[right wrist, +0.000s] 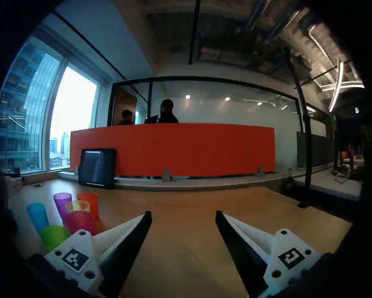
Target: Pour water
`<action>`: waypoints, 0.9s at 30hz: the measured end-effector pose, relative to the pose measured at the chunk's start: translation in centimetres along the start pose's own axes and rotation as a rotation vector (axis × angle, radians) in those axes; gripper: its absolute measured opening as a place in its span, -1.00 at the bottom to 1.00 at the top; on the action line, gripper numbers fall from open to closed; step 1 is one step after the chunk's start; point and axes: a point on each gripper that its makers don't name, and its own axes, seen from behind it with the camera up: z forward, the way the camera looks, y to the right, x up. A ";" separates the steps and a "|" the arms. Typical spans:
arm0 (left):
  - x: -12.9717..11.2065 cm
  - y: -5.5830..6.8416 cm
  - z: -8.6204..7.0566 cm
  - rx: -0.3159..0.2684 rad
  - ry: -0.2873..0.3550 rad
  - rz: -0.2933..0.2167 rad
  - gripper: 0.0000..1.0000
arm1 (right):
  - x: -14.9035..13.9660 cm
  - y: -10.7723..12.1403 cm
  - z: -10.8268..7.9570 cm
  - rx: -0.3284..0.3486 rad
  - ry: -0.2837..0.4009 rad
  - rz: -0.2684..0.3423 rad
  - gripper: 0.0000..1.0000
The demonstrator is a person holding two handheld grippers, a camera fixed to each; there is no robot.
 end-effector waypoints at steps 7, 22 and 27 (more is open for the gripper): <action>0.0 -0.1 0.0 0.000 0.000 0.000 0.96 | 0.0 0.0 0.0 0.000 0.000 -0.004 0.99; 0.0 0.0 -0.1 0.000 0.000 0.000 0.96 | -0.1 0.0 0.0 0.005 -0.004 -0.003 0.99; 0.0 -0.1 0.0 0.000 0.000 0.000 0.96 | -0.1 0.0 0.0 0.005 -0.003 -0.004 0.99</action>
